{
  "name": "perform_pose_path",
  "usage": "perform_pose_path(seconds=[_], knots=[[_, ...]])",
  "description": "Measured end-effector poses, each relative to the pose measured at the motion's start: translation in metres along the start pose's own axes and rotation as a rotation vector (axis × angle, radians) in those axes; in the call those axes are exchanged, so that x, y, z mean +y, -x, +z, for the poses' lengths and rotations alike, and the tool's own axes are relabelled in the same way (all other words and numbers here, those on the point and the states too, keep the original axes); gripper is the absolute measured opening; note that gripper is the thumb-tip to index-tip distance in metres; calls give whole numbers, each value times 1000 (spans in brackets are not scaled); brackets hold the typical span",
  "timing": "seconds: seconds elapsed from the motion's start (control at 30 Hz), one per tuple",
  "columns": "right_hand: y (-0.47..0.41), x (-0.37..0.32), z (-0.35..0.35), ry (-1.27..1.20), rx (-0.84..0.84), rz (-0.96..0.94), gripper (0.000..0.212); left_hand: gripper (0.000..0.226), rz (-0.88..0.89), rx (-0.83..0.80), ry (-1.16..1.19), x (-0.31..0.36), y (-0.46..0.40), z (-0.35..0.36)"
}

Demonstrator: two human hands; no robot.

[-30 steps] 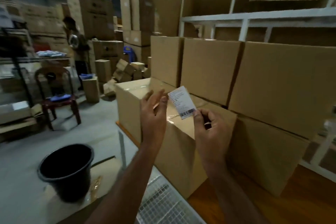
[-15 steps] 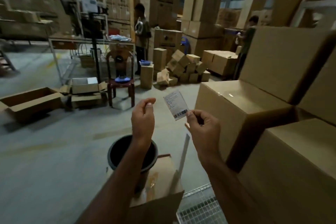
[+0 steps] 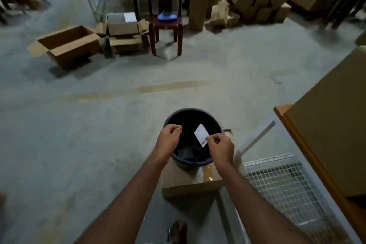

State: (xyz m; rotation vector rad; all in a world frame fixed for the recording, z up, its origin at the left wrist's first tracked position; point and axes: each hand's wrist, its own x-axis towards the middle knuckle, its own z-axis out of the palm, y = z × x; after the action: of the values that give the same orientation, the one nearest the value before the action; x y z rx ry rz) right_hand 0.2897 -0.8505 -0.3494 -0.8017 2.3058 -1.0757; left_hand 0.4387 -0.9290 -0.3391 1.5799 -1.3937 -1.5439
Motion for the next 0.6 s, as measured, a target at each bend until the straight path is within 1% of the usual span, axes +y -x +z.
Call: perform_pose_path(seconds=[0.07,0.17,0.27,0.37,0.5,0.6], knots=[[-3,12,11,69,-65,24,14,20,-21,-13,-32,-10,-8,7],[-11,25,18,98,-144,40,24,16,-24,-24,-63,-13,-15,13],[-17,28,8,53,-100,12,23,16,7,-41,-94,-9,-16,19],[-18,22,-16,6,-44,-64,20,18,85,-92,-88,7,-8,32],[-17,13,-63,-61,38,-179,16,19,207,-185,-45,46,17,60],[-5,2,-107,-145,90,-232,18,21,305,-269,8,79,45,82]])
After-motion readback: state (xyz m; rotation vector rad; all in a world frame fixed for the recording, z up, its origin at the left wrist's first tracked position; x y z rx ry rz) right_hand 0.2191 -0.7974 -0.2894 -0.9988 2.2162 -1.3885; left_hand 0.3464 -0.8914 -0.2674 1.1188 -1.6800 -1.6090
